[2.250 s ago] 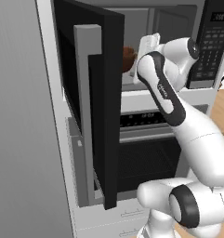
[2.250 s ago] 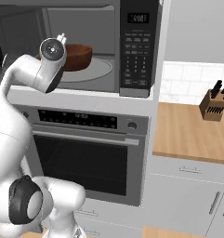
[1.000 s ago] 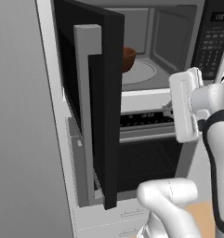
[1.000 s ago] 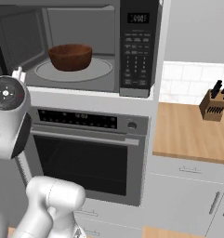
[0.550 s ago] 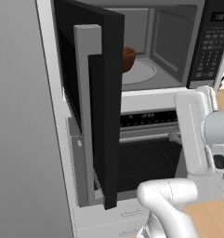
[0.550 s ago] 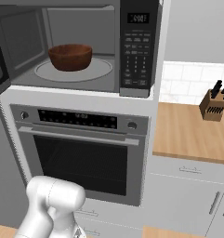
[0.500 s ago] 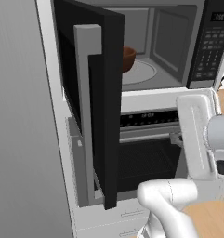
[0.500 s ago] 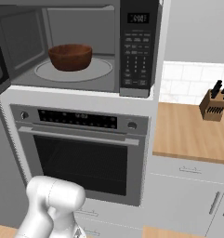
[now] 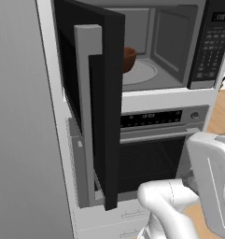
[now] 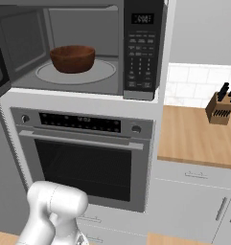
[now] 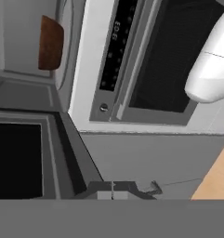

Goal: Open the microwave, place the bowl with waffle inside the microwave, then close the microwave door and turn it on.

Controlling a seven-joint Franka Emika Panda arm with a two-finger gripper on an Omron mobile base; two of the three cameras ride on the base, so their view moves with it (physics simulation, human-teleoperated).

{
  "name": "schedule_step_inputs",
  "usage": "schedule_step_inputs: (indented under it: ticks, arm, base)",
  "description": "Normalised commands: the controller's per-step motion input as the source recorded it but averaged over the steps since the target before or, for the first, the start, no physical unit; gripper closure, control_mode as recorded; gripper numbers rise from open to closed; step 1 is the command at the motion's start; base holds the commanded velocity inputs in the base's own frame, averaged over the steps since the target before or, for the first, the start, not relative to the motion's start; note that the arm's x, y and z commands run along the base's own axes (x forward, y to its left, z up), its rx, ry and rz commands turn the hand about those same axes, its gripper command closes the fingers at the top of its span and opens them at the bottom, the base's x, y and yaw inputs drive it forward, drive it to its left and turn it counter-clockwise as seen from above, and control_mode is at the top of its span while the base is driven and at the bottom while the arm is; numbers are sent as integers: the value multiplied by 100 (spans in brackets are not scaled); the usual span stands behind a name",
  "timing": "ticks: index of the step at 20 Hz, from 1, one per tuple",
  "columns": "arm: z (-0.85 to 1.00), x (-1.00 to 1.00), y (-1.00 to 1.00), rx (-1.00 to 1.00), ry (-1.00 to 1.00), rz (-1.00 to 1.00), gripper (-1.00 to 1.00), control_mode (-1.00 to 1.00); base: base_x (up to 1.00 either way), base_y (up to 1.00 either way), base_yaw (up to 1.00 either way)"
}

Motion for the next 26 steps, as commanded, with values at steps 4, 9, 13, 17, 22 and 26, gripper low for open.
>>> schedule_step_inputs:
  ticks: [4,9,13,17,22,26]
  arm:
    - [-11,-9,28,-24,-6,-2,100,-100]
    - [0,-17,14,-4,-1,0,100,-100]
    - [0,-43,23,-13,-20,1,100,-100]
    - [0,-16,31,-16,-14,-1,100,-100]
    - [-1,0,17,-18,-10,-17,100,-100]
    - [-8,-1,33,-25,-19,-12,100,-100]
  base:
    - [0,0,0]
    - [0,0,0]
    - [0,0,0]
    - [0,0,0]
    - [0,0,0]
    - [0,0,0]
